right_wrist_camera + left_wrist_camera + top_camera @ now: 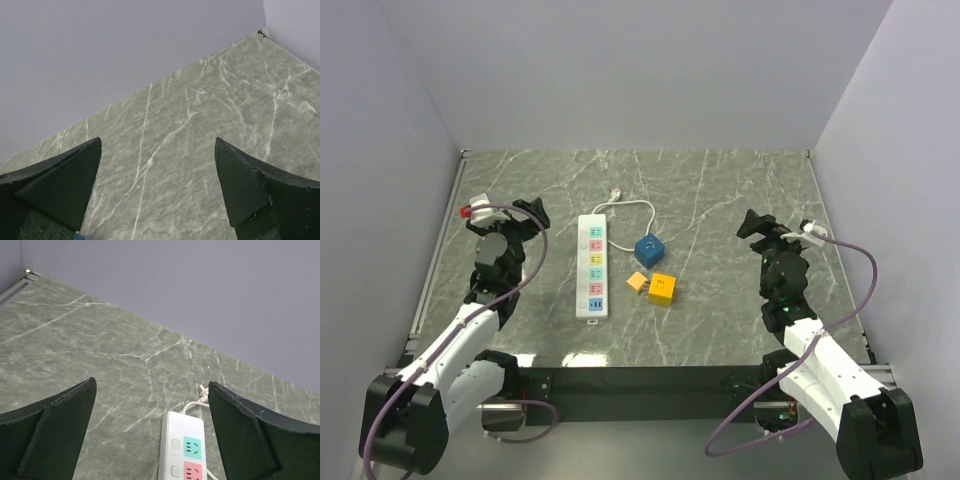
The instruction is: Insert the plug
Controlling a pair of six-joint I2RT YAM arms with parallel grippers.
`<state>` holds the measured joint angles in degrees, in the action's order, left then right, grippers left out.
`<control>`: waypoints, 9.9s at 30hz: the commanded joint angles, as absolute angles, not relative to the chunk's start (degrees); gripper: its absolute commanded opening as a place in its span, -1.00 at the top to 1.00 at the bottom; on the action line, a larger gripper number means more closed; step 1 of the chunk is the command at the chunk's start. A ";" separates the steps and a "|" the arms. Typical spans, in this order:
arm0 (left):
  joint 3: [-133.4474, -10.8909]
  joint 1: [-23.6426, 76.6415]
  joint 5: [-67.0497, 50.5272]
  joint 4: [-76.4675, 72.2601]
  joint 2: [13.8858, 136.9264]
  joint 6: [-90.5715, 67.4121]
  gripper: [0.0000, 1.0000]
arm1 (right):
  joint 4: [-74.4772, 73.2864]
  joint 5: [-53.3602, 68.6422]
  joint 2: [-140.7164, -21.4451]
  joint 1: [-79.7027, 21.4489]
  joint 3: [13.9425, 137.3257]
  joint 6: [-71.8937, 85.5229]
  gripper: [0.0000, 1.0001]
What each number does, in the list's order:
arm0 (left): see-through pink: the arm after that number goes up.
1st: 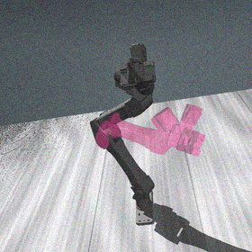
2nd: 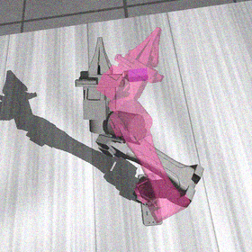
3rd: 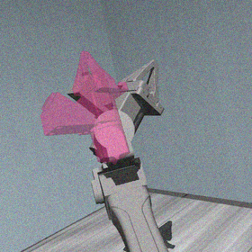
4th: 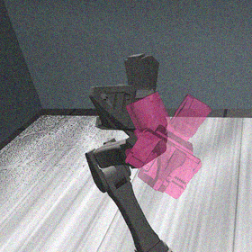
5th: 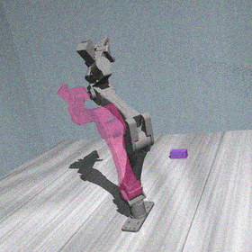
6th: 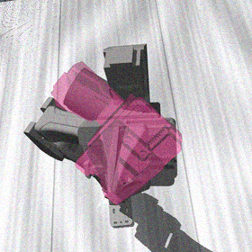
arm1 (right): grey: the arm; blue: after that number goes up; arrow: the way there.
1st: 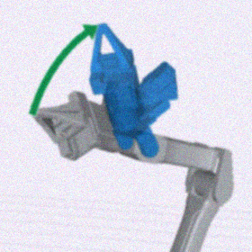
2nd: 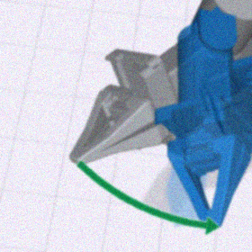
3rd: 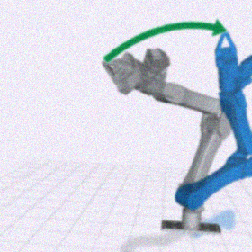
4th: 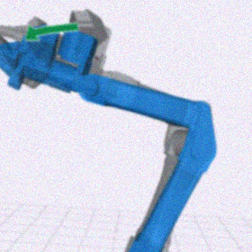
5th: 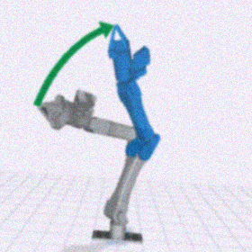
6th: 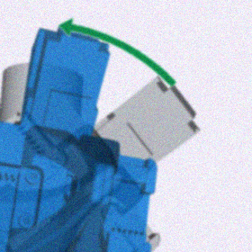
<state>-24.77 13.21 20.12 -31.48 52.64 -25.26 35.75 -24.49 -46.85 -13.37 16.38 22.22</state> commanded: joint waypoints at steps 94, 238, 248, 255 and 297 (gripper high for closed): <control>-23.82 21.71 -20.01 -41.03 55.37 -18.72 -0.99 | 27.53 17.48 -83.94 -38.23 42.80 1.15 1.00; -21.80 39.90 -11.77 -81.56 71.71 -64.07 0.99 | 100.99 -8.70 -72.60 -57.13 19.33 -4.31 -0.81; -21.98 40.17 -13.54 -83.85 74.18 -66.00 0.99 | 100.99 -8.70 -74.09 -57.66 21.09 -4.83 -0.76; -21.71 40.34 -14.32 -84.99 74.27 -66.71 0.99 | 100.99 -9.49 -74.09 -57.92 21.97 -5.97 -0.49; -21.62 38.05 -24.61 -102.39 86.22 -74.62 0.99 | 100.81 -14.59 -70.14 -57.13 20.39 -8.17 -0.19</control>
